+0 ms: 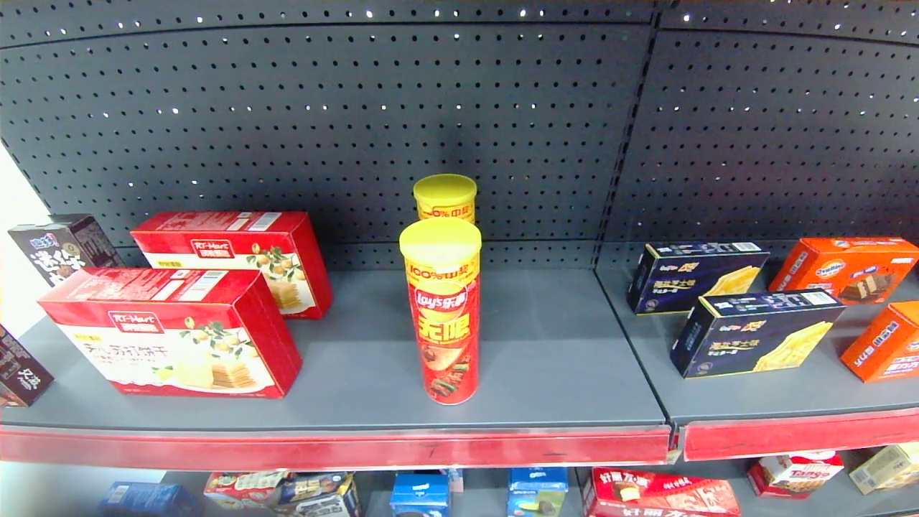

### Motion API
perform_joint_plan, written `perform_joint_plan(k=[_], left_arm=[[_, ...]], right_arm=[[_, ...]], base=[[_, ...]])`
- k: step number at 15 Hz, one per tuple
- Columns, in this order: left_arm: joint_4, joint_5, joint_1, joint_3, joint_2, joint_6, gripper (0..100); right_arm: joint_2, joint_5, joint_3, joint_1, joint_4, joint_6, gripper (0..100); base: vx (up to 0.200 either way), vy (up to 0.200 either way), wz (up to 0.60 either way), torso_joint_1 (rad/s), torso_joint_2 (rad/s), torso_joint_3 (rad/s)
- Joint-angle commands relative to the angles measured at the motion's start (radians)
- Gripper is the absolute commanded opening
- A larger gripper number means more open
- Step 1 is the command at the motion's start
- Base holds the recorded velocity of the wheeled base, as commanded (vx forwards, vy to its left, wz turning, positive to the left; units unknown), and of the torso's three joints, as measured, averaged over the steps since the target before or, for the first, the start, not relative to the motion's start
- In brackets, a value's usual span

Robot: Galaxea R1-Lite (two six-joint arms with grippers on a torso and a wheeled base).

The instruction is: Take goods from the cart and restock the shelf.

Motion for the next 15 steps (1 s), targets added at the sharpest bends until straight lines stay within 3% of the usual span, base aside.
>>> perform_joint_plan(k=[1, 5, 7, 8, 15], left_arm=[[0.000, 0.000, 0.000, 0.000, 0.002, 0.000, 100], [0.000, 0.000, -0.001, 0.000, 0.002, 0.000, 100], [0.000, -0.002, -0.112, 0.000, -0.064, 0.003, 100], [-0.002, 0.006, -0.069, 0.002, -0.101, -0.002, 100], [0.000, 0.009, -0.078, 0.002, -0.101, -0.006, 100]], right_arm=[[0.000, 0.000, 0.000, 0.001, 0.000, 0.000, 100], [0.000, 0.000, 0.000, 0.001, 0.000, 0.000, 100], [0.000, 0.000, 0.000, 0.001, 0.000, -0.002, 100], [0.000, 0.000, 0.000, 0.001, 0.000, -0.002, 100], [0.000, 0.000, 0.000, 0.001, 0.000, -0.002, 100]], base=[[0.000, 0.000, 0.00, 0.000, 0.00, 0.000], [0.000, 0.000, 0.00, 0.000, 0.00, 0.000], [0.000, 0.000, 0.00, 0.000, 0.00, 0.000], [0.000, 0.000, 0.00, 0.000, 0.00, 0.000], [0.000, 0.000, 0.00, 0.000, 0.00, 0.000]])
